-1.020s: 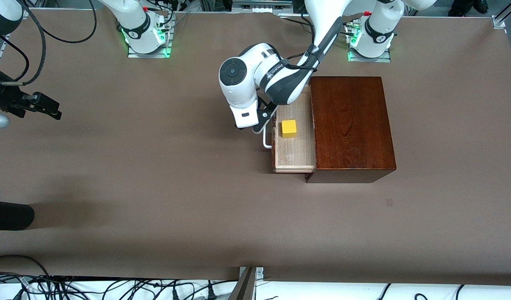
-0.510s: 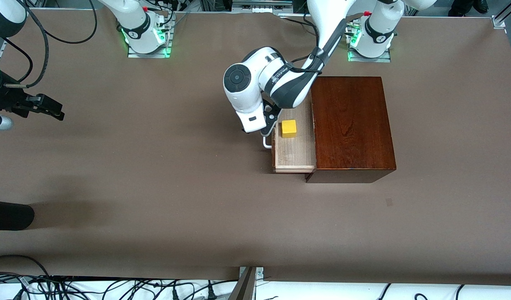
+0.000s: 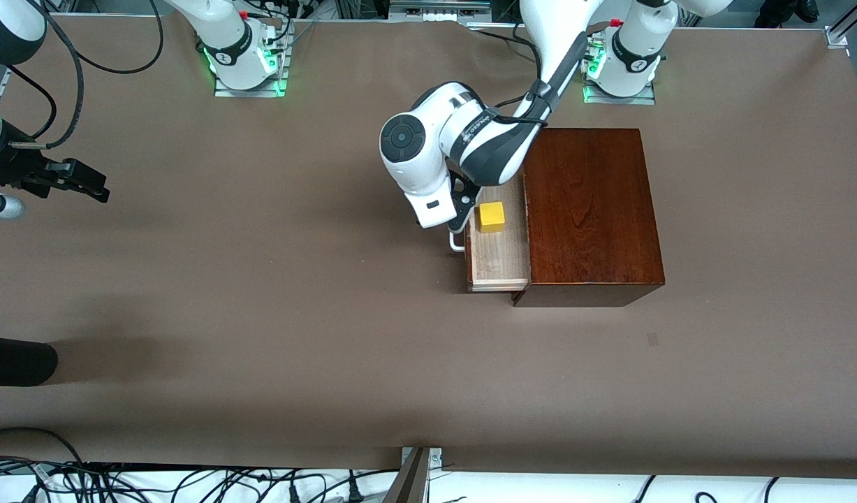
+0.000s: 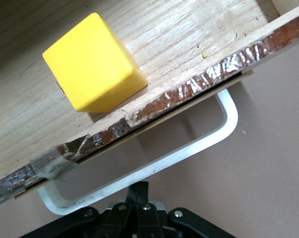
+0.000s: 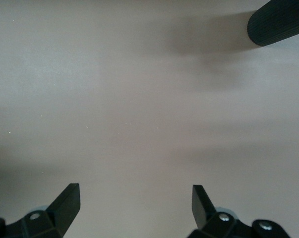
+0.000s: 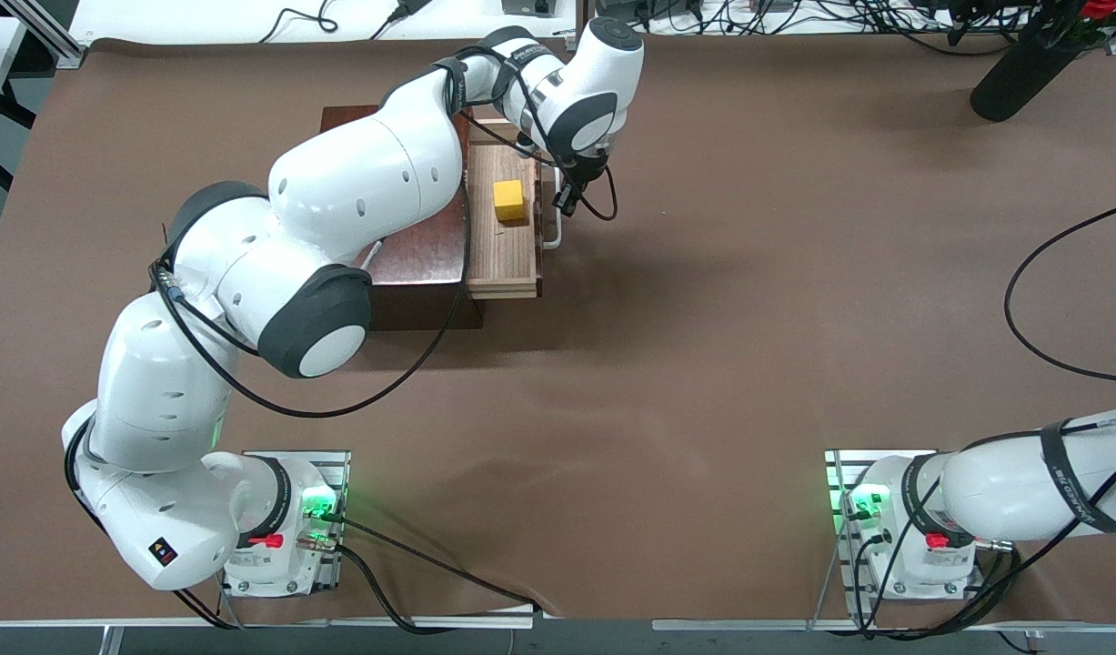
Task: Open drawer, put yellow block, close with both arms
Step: 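Push the drawer front toward the box with the left gripper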
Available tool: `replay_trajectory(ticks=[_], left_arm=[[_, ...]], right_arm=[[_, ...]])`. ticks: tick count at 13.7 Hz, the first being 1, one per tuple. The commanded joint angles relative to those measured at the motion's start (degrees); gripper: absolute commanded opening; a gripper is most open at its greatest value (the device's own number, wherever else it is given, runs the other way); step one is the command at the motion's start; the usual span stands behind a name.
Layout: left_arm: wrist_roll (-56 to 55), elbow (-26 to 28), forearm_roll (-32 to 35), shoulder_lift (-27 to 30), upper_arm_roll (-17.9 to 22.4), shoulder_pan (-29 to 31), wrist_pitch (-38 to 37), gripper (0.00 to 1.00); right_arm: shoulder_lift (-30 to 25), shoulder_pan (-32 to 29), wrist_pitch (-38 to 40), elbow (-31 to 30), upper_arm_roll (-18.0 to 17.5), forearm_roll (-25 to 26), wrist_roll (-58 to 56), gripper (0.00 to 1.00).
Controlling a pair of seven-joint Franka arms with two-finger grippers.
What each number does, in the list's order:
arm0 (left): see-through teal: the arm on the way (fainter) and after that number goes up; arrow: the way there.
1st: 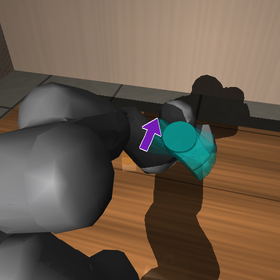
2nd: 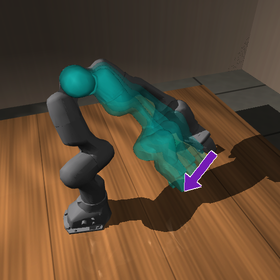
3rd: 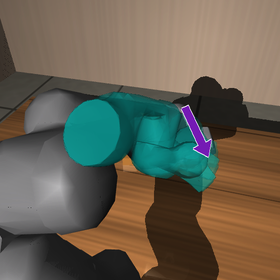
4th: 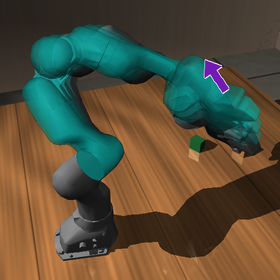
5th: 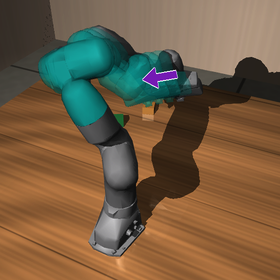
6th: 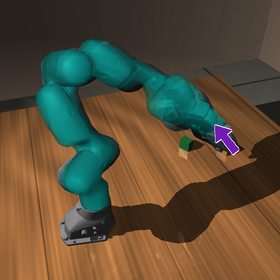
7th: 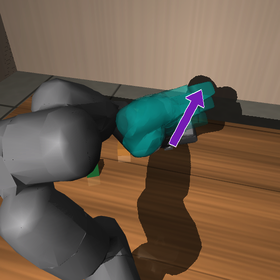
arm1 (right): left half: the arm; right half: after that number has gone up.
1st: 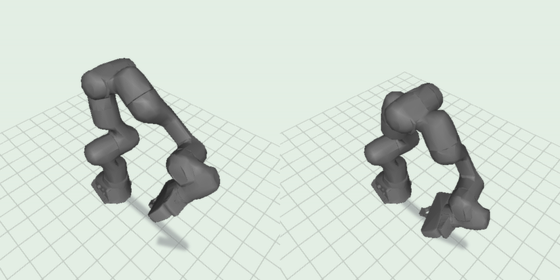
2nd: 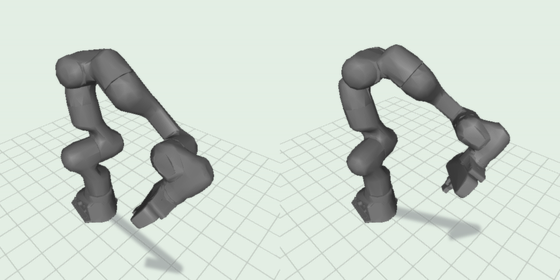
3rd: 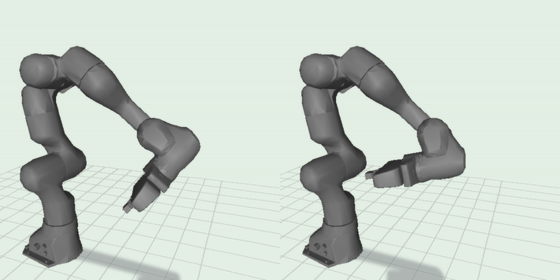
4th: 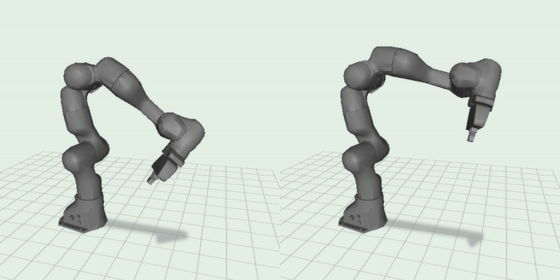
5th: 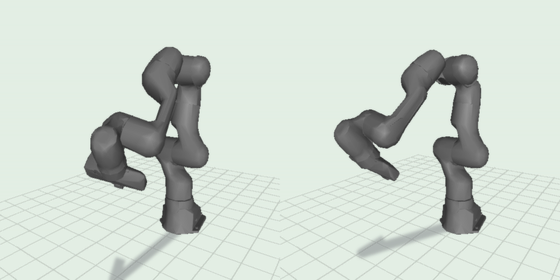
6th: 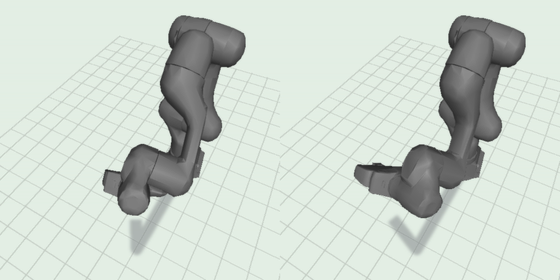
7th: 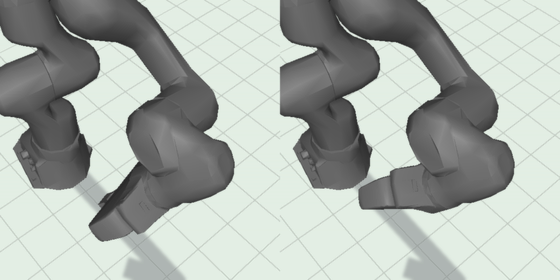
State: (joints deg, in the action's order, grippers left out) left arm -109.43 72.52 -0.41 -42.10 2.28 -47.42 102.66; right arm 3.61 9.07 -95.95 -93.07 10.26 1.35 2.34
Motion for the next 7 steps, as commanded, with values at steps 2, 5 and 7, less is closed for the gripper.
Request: replay_trajectory(ticks=[2,5,7], left_arm=[[2.45,5.69,3.23,4.3,0.09,1.62,-1.58,0.0],[5.0,8.6,3.32,6.5,0.09,3.03,-1.5,0.0],[6.67,10.27,3.49,7.73,0.09,4.08,-1.5,0.0]], right_arm=[[-0.09,0.07,0.67,0.61,-0.06,-0.74,0.47,1.0],[-0.09,0.24,0.67,0.53,-0.24,-0.74,0.91,1.0],[-0.09,0.24,0.67,0.61,-0.24,-0.74,1.08,1.0]])
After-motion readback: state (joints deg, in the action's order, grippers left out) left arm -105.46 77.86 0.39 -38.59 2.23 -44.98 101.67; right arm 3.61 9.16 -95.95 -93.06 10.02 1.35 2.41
